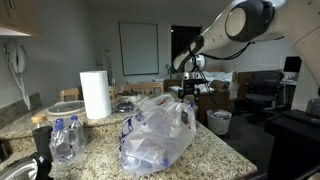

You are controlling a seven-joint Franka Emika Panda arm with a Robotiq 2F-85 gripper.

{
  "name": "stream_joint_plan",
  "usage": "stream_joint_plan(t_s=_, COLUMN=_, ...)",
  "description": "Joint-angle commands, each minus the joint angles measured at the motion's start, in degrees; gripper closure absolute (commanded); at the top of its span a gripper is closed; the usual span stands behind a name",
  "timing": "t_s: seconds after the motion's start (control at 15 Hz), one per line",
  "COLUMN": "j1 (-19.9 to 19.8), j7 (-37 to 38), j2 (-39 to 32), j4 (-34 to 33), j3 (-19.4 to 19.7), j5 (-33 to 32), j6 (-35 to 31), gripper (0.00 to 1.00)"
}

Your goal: Put the water bottles into the plastic bag.

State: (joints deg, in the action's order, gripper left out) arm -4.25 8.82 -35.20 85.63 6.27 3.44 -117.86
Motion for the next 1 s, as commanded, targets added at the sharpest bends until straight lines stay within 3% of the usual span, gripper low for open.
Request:
stream_joint_plan(t_s=0.0, j1=1.28, j7=2.23, j2=2.25, j4=2.95, j3=0.59, j5=-2.63, j6=0.58, gripper=0.14)
stream_joint_plan(t_s=0.13, j1=1.54, j7=2.59, j2=2.32, j4=3.18, j3=0.64, j5=-3.03, j6=0.96, gripper=0.21)
stream_joint_plan(t_s=0.27, j1=1.63, j7=3.02, j2=2.45, j4=3.29, j3=0.54, j5=-3.13, j6=1.28, gripper=0.40)
stream_joint_plan(t_s=0.8, j1=2.17, j7=5.85, j2=3.63, j4=3.25, j3=0.78, j5=-2.72, j6=1.64, gripper=0.91)
stream_joint_plan(t_s=0.93, j1=2.07, j7=6.96, j2=4.53, j4=3.36, j3=0.65, j5=-2.09, j6=1.73, gripper=0.93)
